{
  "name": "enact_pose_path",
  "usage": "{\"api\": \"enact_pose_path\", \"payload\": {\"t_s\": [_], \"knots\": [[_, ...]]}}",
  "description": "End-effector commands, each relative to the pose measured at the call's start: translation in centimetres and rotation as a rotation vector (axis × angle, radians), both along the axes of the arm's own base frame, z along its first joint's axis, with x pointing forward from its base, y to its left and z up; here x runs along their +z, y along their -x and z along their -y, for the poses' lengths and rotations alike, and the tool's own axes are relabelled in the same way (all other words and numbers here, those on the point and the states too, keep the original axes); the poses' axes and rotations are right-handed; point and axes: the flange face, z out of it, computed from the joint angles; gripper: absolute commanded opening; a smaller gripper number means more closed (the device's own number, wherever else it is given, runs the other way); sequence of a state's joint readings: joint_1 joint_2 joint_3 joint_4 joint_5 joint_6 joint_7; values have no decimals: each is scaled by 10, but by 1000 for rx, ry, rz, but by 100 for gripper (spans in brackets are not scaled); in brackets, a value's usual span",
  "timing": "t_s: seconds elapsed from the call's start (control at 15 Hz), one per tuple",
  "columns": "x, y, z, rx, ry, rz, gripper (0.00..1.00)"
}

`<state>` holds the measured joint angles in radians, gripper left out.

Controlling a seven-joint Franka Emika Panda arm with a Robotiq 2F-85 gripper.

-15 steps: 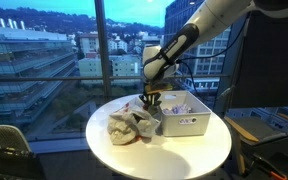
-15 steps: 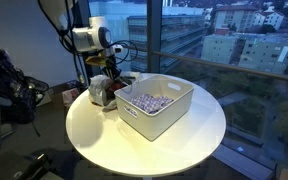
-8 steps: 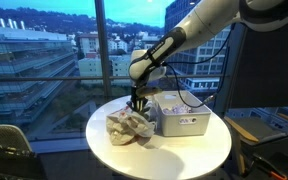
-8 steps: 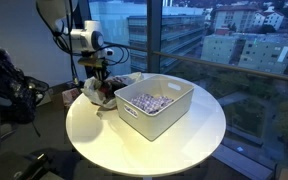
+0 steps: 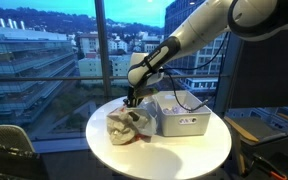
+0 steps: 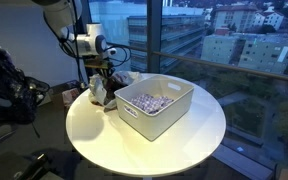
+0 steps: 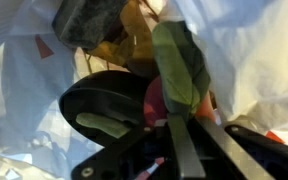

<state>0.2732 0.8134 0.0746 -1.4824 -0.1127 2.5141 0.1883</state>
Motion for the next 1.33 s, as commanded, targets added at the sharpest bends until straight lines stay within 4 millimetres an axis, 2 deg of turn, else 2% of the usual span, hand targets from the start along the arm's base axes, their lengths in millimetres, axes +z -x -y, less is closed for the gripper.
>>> {"api": "enact_pose_path", "payload": {"t_s": [0.0,0.13,0.27,0.6,0.67,0.87,1.0,1.27], "knots": [[-14,-17,12,-21,-19,59,35],[-15,-16,12,-24,-31,58,42],[-10,-13,11,-33,-41,44,58],[26,-2,22,-114,-8,-16,95],[34,0,27,-126,-22,-59,100],[52,3,39,-165,-87,-178,100],[67,1,59,-243,-70,-178,100],[97,-6,121,-443,-38,-105,100]]}}
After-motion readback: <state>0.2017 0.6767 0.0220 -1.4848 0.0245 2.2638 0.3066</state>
